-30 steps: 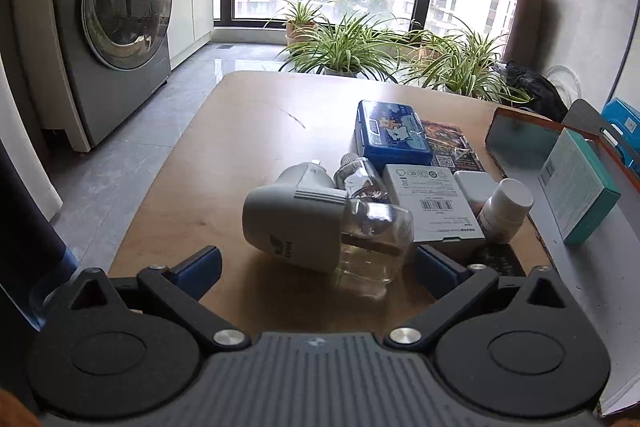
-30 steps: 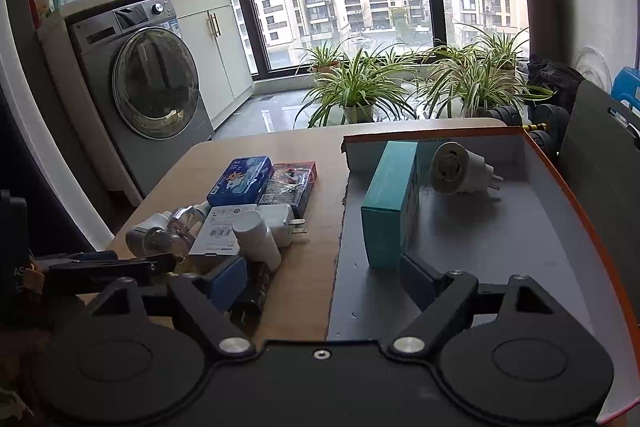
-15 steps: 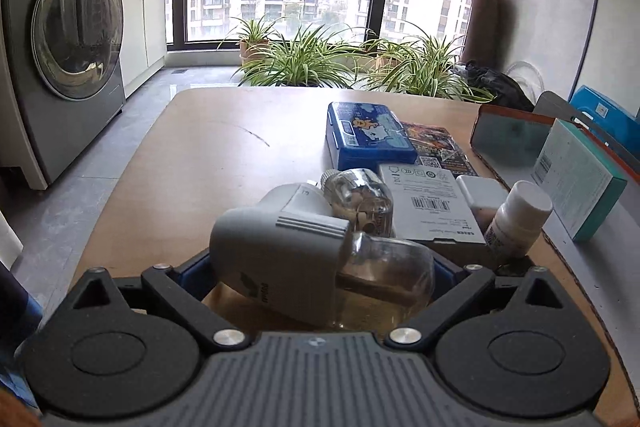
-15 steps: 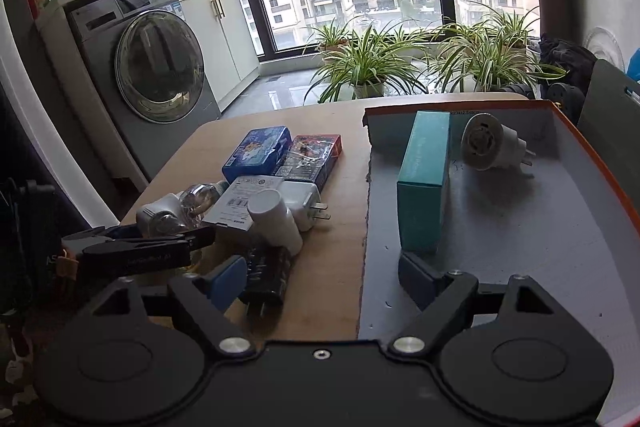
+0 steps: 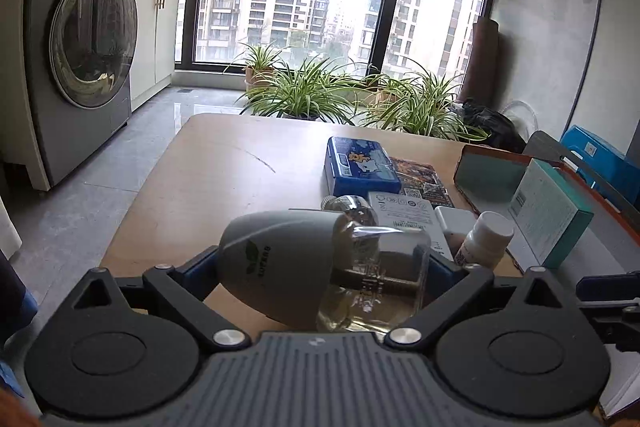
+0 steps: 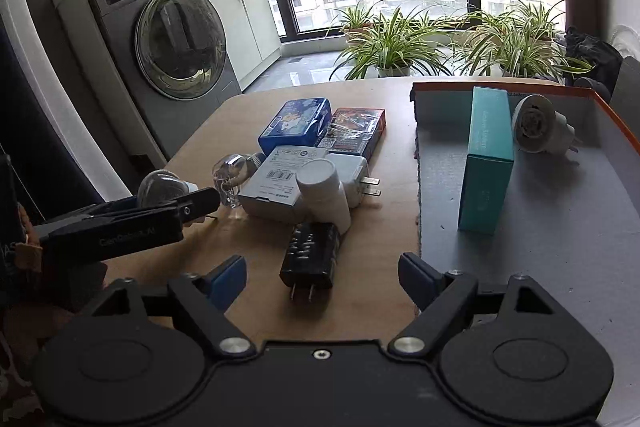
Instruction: Organize rigid objects
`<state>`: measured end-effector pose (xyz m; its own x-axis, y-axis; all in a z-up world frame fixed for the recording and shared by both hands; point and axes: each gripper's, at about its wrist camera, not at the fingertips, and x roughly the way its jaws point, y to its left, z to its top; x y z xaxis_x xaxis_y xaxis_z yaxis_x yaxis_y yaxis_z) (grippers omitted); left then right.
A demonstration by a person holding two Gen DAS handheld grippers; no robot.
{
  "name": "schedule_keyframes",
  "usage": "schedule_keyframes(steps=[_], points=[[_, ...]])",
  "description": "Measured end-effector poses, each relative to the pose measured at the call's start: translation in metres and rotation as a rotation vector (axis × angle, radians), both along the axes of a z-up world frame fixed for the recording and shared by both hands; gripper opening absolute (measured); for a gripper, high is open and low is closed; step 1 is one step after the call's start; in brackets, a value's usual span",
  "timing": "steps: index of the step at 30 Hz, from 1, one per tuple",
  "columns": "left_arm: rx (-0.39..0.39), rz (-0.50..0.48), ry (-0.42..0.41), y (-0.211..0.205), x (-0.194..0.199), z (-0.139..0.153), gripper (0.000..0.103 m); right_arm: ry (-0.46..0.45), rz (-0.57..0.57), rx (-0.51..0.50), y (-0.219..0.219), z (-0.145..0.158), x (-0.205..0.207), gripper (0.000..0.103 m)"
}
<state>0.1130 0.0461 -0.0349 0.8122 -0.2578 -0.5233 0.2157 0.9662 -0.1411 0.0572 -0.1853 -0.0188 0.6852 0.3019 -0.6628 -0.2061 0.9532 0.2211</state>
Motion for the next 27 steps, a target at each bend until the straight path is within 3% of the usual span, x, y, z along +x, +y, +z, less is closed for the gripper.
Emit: schedule_keyframes(steps=[8, 13, 15, 27], points=[[-0.045, 0.073, -0.022, 0.010, -0.014, 0.013, 0.101, 0.063, 0.012, -0.014, 0.016, -0.015, 0.027, 0.096], [-0.037, 0.088, -0.042, 0.008, -0.021, 0.019, 0.101, 0.073, 0.024, -0.088, 0.032, -0.026, 0.040, 0.074], [-0.035, 0.083, -0.044, 0.006, -0.024, 0.021, 0.101, 0.066, 0.036, -0.111, 0.035, -0.025, 0.041, 0.045], [-0.026, 0.048, -0.090, -0.018, -0.048, 0.041, 0.101, -0.027, 0.019, -0.089, 0.009, 0.014, 0.000, 0.044]])
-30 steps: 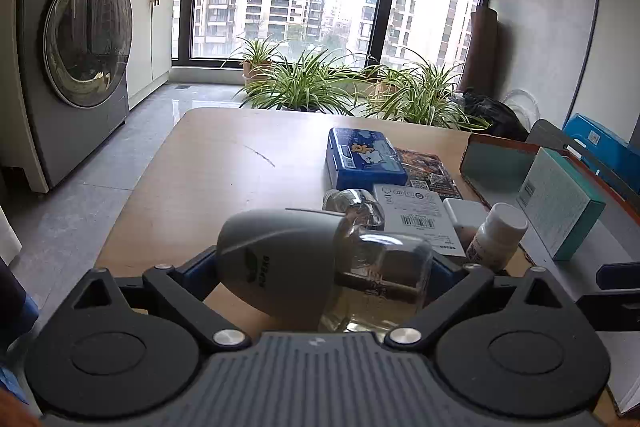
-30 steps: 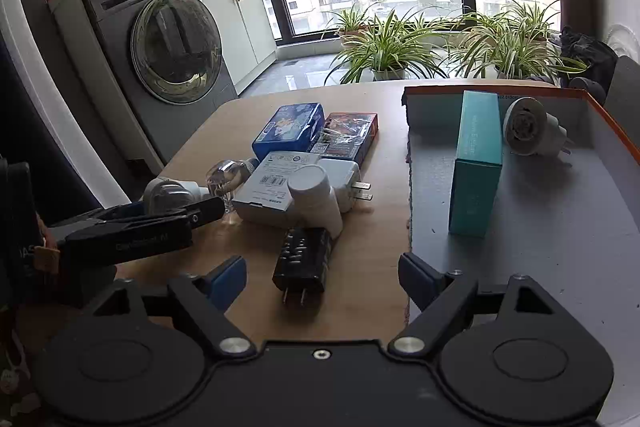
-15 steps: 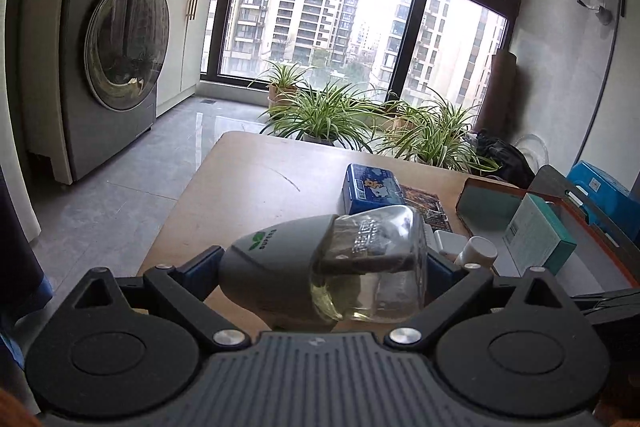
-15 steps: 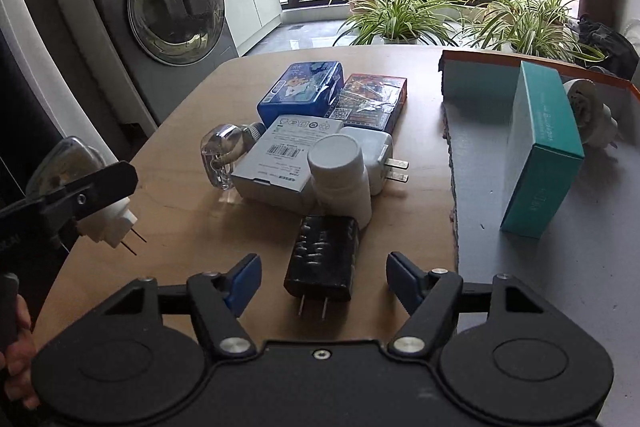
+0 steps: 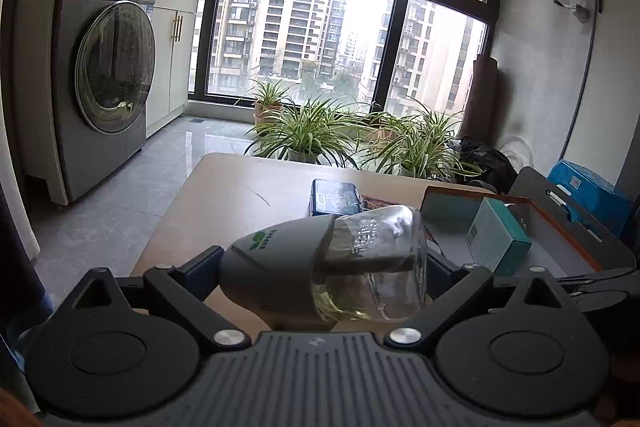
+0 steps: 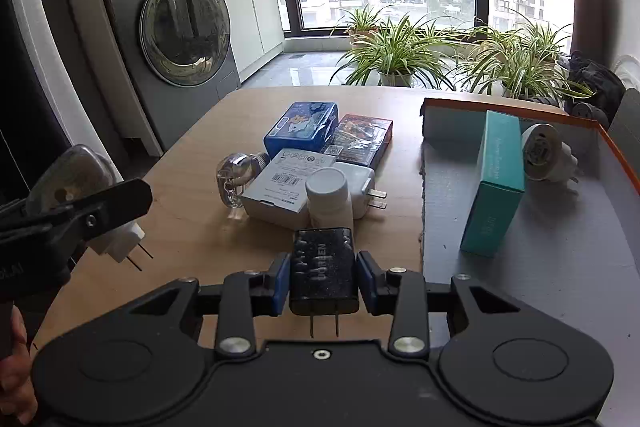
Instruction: Organize rigid objects
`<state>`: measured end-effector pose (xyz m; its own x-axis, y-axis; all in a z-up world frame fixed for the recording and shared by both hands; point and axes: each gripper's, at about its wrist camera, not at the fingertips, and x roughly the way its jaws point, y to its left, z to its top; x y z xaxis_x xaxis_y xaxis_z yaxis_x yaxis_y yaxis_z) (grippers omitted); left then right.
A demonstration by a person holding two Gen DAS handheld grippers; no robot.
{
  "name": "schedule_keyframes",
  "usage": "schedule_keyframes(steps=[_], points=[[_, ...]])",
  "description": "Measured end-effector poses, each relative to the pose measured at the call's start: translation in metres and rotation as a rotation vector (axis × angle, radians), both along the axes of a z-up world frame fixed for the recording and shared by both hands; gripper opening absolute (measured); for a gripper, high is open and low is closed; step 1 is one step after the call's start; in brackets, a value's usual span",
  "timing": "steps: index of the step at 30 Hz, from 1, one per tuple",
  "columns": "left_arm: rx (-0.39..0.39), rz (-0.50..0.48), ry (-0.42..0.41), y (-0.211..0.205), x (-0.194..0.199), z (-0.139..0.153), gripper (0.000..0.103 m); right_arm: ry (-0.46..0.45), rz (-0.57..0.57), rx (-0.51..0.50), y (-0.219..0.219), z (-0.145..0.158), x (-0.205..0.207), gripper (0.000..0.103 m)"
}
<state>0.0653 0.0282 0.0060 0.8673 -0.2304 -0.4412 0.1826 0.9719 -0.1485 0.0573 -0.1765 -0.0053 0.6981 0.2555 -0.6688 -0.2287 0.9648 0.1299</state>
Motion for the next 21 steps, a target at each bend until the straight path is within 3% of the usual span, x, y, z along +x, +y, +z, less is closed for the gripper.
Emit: schedule_keyframes(steps=[11, 21], points=[[0.005, -0.090, -0.012, -0.053, -0.015, 0.015, 0.101, -0.093, -0.105, 0.044, -0.066, 0.037, -0.041, 0.044], [0.005, -0.178, -0.026, -0.104, -0.024, 0.019, 0.101, -0.142, -0.203, 0.049, -0.127, 0.048, -0.065, 0.044]])
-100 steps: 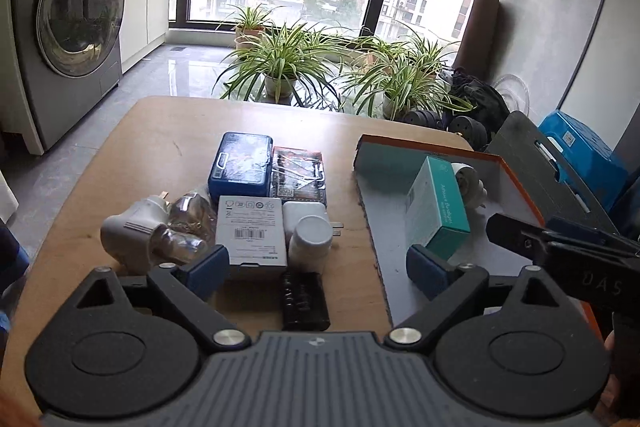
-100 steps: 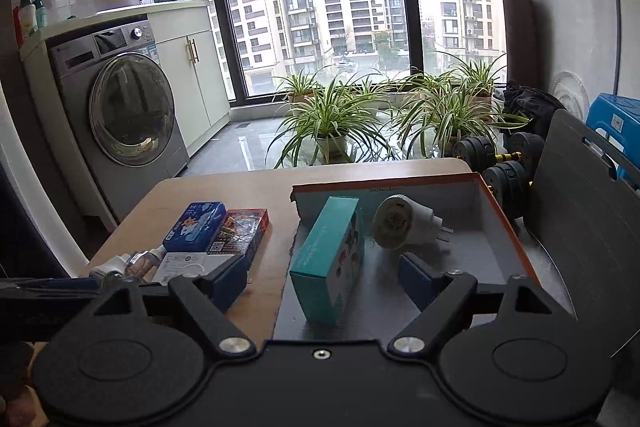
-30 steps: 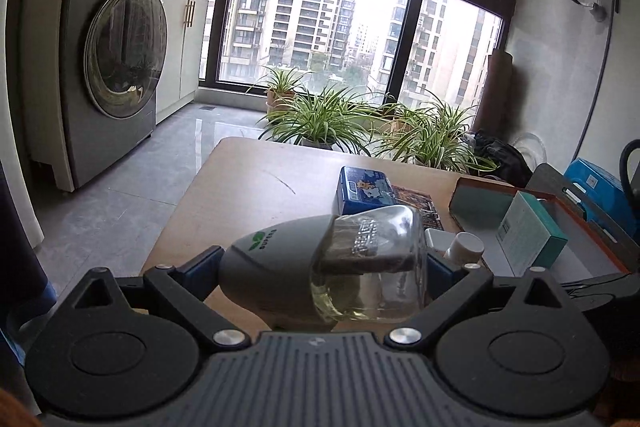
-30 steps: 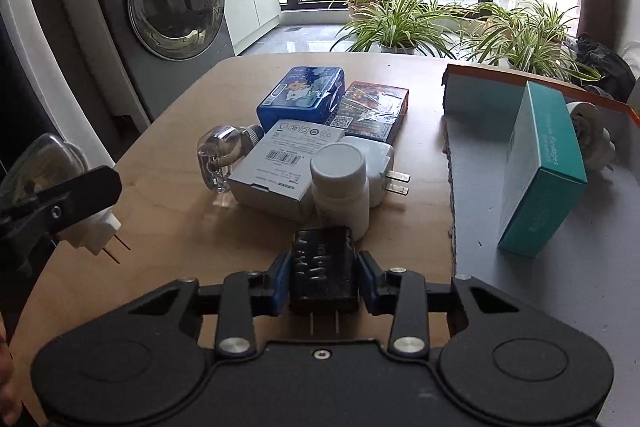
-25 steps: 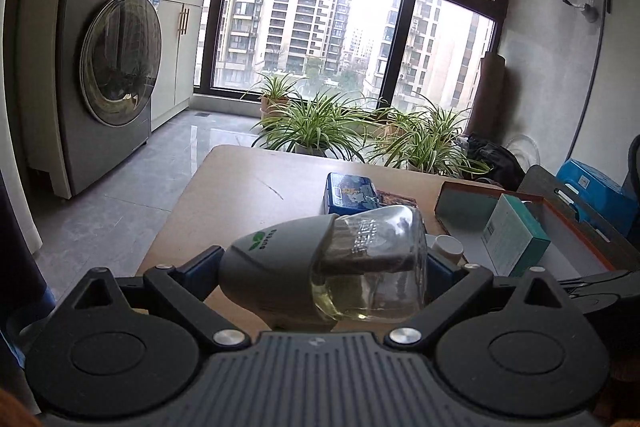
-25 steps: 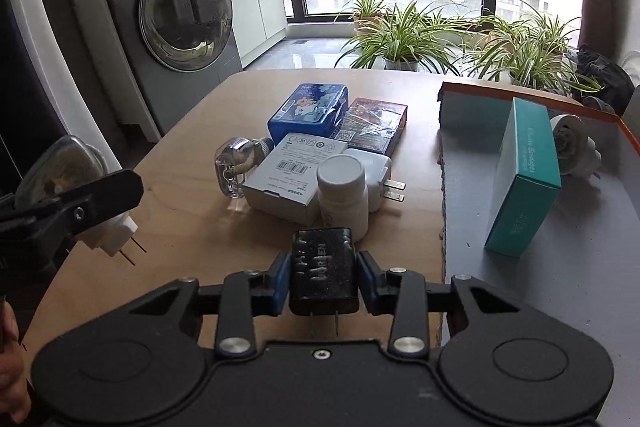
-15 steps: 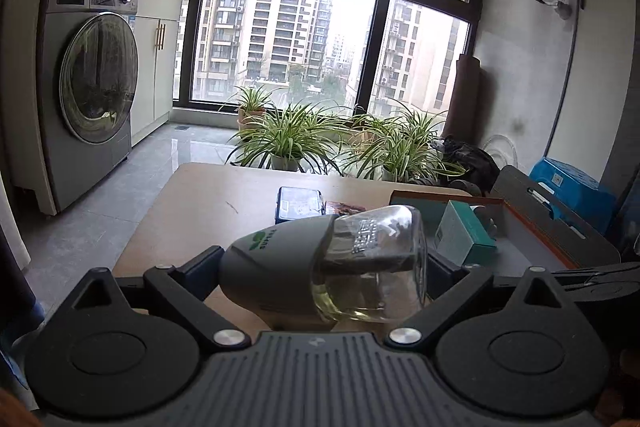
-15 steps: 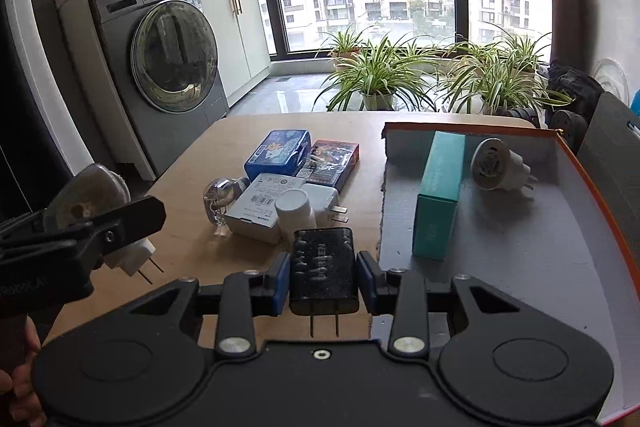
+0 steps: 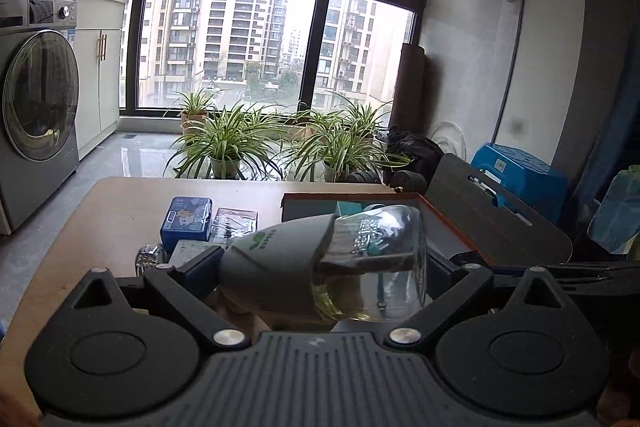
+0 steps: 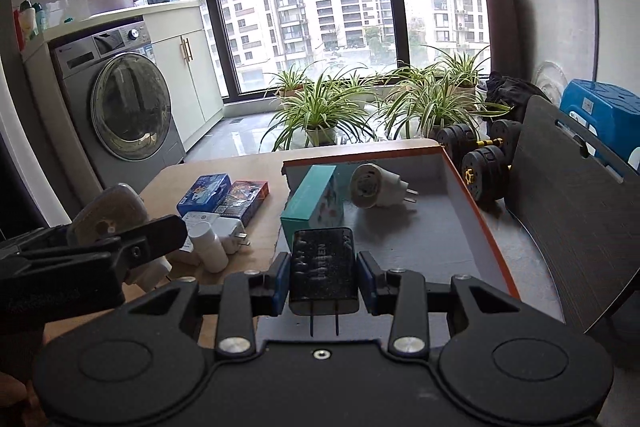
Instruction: Organize rigid objects
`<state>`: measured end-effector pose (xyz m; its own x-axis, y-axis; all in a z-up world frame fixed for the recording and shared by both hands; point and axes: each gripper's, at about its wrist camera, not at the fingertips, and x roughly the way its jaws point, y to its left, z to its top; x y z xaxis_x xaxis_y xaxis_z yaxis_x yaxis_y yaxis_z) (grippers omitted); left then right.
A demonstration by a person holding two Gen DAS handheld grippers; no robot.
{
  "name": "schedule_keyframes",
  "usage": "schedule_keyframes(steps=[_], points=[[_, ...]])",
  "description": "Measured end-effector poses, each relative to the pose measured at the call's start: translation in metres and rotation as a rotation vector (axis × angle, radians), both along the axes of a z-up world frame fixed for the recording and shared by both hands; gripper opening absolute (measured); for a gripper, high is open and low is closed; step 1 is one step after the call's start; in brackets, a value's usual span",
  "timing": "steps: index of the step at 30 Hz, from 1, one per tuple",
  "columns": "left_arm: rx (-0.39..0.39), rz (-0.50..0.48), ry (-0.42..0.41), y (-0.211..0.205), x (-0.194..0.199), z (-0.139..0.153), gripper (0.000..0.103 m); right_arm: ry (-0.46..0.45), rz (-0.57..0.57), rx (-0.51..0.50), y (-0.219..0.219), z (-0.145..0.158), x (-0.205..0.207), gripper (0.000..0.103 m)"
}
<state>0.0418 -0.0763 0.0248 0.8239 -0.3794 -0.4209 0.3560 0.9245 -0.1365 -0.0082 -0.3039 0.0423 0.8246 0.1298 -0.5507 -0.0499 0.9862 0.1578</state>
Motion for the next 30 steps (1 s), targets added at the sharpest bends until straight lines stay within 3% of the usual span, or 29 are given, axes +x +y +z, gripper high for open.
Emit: schedule_keyframes(steps=[15, 30], points=[[0.024, -0.063, -0.018, -0.040, -0.013, 0.003, 0.101, -0.042, -0.084, 0.002, -0.057, 0.003, -0.010, 0.044], [0.044, -0.066, -0.028, -0.064, -0.014, 0.008, 0.101, -0.056, -0.087, -0.006, -0.071, 0.003, -0.009, 0.044]])
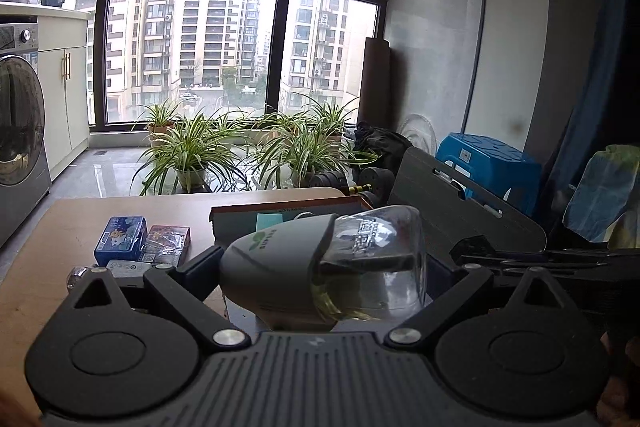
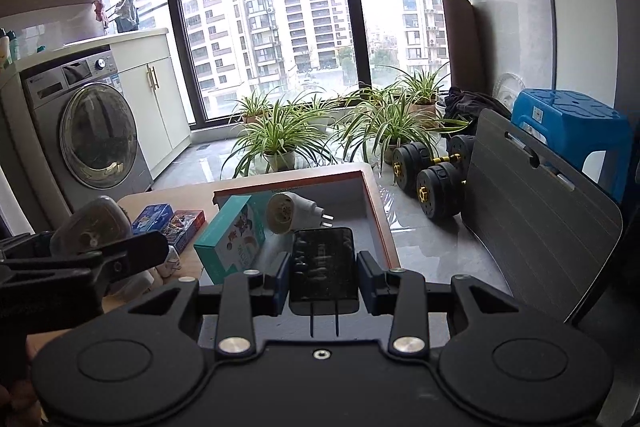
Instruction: Organize rigid objects
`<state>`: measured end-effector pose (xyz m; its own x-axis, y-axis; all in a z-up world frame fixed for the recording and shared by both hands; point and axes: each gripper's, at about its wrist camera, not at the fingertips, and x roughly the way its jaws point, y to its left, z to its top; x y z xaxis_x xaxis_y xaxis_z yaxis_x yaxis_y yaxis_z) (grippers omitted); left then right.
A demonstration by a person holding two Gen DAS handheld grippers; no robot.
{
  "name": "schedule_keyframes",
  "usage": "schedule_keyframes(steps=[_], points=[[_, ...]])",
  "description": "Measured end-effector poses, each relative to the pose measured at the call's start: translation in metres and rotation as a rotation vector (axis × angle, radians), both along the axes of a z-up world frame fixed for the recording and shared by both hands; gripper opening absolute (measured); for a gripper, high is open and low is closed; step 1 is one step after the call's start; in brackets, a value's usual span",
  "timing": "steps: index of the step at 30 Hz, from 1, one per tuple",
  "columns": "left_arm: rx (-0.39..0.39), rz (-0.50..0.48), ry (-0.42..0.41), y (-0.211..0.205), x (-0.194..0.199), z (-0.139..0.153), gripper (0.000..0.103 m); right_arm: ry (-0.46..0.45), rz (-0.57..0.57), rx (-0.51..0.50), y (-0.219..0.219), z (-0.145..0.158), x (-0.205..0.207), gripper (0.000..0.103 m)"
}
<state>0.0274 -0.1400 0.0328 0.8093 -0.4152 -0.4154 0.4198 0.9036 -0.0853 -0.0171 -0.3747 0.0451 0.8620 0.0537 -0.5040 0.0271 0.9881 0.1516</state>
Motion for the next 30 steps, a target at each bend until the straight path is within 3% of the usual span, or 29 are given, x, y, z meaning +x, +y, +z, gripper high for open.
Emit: schedule_keyframes(steps=[30], points=[[0.008, 0.006, 0.015, -0.010, 0.007, -0.004, 0.101, 0.006, 0.011, -0.002, -0.004, 0.000, 0.012, 0.044]])
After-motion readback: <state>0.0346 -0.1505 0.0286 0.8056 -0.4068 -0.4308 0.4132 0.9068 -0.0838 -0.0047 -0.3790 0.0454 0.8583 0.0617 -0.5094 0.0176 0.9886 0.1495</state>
